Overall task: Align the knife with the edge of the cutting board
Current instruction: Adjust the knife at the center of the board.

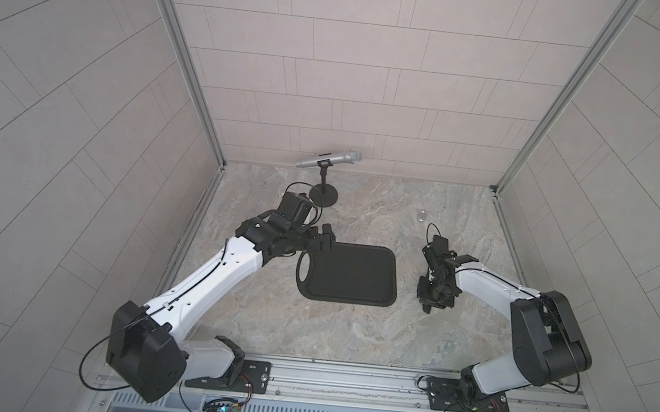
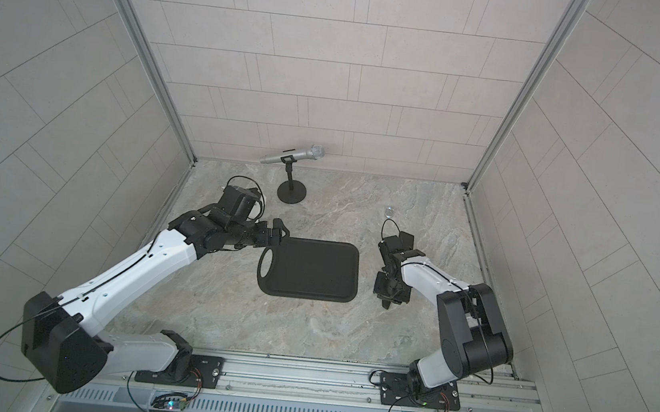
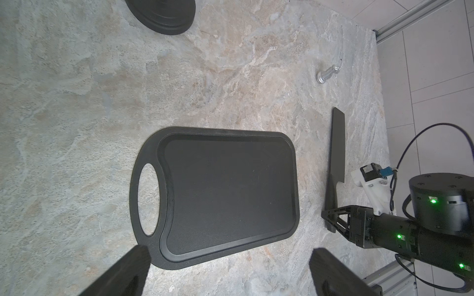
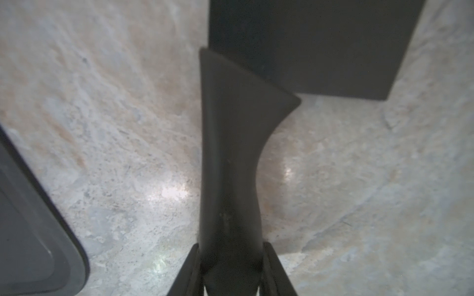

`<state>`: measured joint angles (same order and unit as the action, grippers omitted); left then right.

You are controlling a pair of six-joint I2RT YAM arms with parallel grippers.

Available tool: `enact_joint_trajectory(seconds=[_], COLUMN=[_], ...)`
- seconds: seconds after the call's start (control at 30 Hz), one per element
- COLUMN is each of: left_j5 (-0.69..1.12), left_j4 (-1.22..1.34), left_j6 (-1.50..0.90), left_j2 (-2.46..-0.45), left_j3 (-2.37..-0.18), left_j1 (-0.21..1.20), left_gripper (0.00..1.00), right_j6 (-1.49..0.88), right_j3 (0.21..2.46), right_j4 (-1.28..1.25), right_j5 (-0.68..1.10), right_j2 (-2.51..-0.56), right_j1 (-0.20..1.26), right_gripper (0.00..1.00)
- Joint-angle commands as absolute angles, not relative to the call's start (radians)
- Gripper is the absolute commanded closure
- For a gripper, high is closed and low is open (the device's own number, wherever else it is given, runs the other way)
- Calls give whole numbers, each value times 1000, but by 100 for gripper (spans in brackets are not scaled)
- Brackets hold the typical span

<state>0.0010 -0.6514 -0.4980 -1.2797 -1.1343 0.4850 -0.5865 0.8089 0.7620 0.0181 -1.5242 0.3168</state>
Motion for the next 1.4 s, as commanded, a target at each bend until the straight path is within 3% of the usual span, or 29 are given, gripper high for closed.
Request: enact_joint_trajectory(seconds=[0.0, 0.03, 0.9, 1.37], left_j5=[11, 11, -3, -12], left_j4=[-644, -644, -645, -648], left_j6=[-489, -488, -487, -485], left_j2=[-1252, -1252, -1267, -1272], left_j3=[-1139, -1139, -1139, -1139], left_j1=[491, 491, 491, 491], left_gripper=[0, 0, 0, 0], right_j6=[-589, -588, -699, -719], right_j3=[770, 768, 787, 777], right_j4=[792, 787, 744, 729], right_j5=[29, 28, -220, 7], right_j2=[-1560, -1556, -1363, -1469], right_j1=[326, 329, 594, 613], right_gripper=[95, 100, 100, 100])
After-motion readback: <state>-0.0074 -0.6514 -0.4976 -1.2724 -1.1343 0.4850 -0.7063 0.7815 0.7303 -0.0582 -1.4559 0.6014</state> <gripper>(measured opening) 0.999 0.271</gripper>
